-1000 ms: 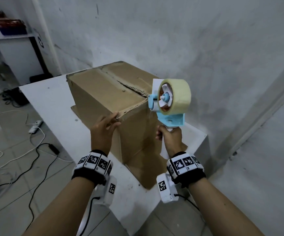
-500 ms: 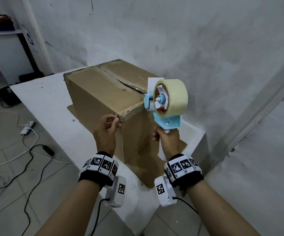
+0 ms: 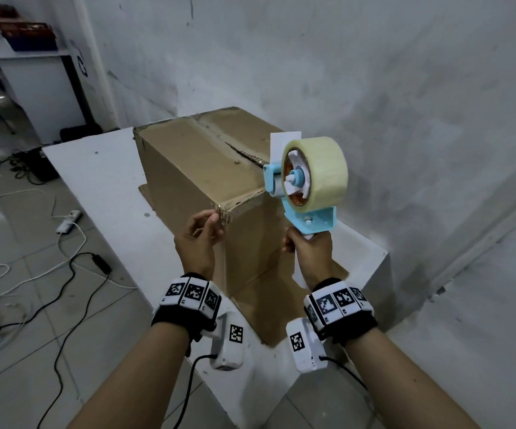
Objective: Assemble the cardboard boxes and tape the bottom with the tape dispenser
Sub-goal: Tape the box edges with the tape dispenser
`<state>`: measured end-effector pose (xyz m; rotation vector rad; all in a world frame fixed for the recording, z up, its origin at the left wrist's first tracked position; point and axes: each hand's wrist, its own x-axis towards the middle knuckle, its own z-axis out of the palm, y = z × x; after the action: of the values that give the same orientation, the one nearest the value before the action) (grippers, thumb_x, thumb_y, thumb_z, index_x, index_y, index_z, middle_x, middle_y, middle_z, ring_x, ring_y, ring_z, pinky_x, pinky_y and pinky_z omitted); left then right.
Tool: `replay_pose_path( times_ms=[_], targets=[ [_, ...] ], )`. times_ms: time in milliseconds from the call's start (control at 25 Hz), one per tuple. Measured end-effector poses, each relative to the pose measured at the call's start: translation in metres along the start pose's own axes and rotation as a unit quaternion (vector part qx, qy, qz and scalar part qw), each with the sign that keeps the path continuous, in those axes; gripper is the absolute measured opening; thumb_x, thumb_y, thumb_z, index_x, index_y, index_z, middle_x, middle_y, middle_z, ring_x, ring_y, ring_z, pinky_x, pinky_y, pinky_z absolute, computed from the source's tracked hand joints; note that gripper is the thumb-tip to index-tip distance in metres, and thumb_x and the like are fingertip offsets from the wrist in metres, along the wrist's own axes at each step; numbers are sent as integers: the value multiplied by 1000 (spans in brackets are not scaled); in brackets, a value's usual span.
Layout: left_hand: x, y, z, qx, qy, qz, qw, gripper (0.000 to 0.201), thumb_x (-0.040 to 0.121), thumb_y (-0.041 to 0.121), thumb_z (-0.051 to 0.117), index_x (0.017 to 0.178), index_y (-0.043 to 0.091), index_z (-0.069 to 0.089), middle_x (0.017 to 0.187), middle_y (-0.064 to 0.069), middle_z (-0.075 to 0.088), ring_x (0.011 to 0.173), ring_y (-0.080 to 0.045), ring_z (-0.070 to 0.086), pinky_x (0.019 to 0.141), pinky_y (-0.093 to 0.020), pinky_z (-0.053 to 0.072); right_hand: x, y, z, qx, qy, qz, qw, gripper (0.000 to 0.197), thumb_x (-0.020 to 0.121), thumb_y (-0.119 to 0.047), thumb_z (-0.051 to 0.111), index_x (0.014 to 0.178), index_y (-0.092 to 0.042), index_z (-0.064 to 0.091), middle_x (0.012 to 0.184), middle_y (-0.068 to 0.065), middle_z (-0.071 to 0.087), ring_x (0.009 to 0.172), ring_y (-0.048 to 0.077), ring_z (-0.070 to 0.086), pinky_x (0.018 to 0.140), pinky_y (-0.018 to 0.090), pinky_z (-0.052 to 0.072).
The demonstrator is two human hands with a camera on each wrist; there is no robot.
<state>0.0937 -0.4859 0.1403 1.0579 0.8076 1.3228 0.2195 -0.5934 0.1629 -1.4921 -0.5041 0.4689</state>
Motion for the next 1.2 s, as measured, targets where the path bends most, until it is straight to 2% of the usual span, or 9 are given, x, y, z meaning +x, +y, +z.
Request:
replay_pose_path(
  times_ms=[200, 360, 480, 640, 720, 800, 880, 1040, 1200],
  targets=[
    [8, 2, -2, 51, 26, -45, 997, 55, 80, 13, 70, 124, 21, 38, 103, -6, 48, 84, -17, 57, 72, -32, 55, 5, -2, 5, 11, -15, 1, 1000, 12, 84, 1, 60, 97, 0, 59, 65, 6, 57, 42, 0, 54, 45, 14, 47],
    [17, 11, -7, 244, 2, 152, 958, 22, 74, 8, 74, 89, 11, 58, 88, 3, 48, 72, 3, 51, 66, -14, 44, 10, 0, 9, 21, -25, -4, 999, 19, 85, 1, 59, 104, 5, 59, 67, 6, 57, 43, 0, 55, 45, 13, 48],
    [10, 10, -4, 257, -34, 216, 941, 7, 81, 1, 65, 88, 1, 66, 87, -4, 62, 74, 10, 53, 69, 1, 46, 11, 0, 14, 24, -35, -5, 999, 13, 86, 1, 59, 98, -2, 58, 68, 3, 57, 45, 0, 56, 47, 14, 48],
    [-15, -2, 9, 271, -10, 190, 944, 24, 92, 12, 51, 113, 3, 57, 110, -13, 60, 97, -9, 58, 90, -21, 49, 13, 4, 21, 38, -29, 0, 999, 14, 85, 3, 59, 97, -4, 57, 69, 3, 57, 45, 0, 55, 48, 16, 48],
    [-30, -12, 17, 349, -56, 180, 918, 55, 91, 34, 42, 137, 4, 35, 139, -17, 41, 123, -19, 45, 103, -33, 39, 13, 7, 24, 61, -20, -1, 998, 15, 83, 5, 60, 90, -7, 58, 70, 4, 58, 45, 1, 54, 48, 19, 47],
    [-37, -25, 22, 444, -102, 155, 877, 77, 87, 49, 29, 148, 16, -4, 159, -7, -4, 144, -21, 16, 114, -50, 19, 13, 10, 24, 68, -21, -1, 997, 17, 82, 7, 60, 84, -10, 58, 69, 4, 57, 46, 1, 53, 48, 20, 45],
    [-34, -30, 24, 471, -124, 170, 857, 79, 87, 57, 18, 139, 28, -35, 147, 11, -39, 144, -6, -18, 116, -48, -4, 13, 9, 22, 62, -31, -2, 998, 14, 83, 7, 59, 90, -5, 58, 69, 6, 57, 46, 1, 54, 48, 18, 46],
    [-16, -23, 27, 393, -157, 231, 876, 60, 96, 32, 25, 142, 14, -10, 149, 4, -18, 131, 15, -31, 116, -20, -13, 15, 7, 18, 46, -46, -5, 998, 12, 85, 5, 56, 95, -2, 55, 68, 5, 55, 46, -1, 54, 48, 15, 46],
    [-6, -25, 20, 432, -181, 227, 854, 77, 93, 1, 47, 142, 23, -9, 150, 9, -17, 135, 7, -22, 117, -28, 2, 13, 10, 19, 41, -50, 3, 998, 16, 86, 1, 58, 102, -2, 55, 71, 4, 55, 47, -2, 56, 48, 12, 47]
  ],
)
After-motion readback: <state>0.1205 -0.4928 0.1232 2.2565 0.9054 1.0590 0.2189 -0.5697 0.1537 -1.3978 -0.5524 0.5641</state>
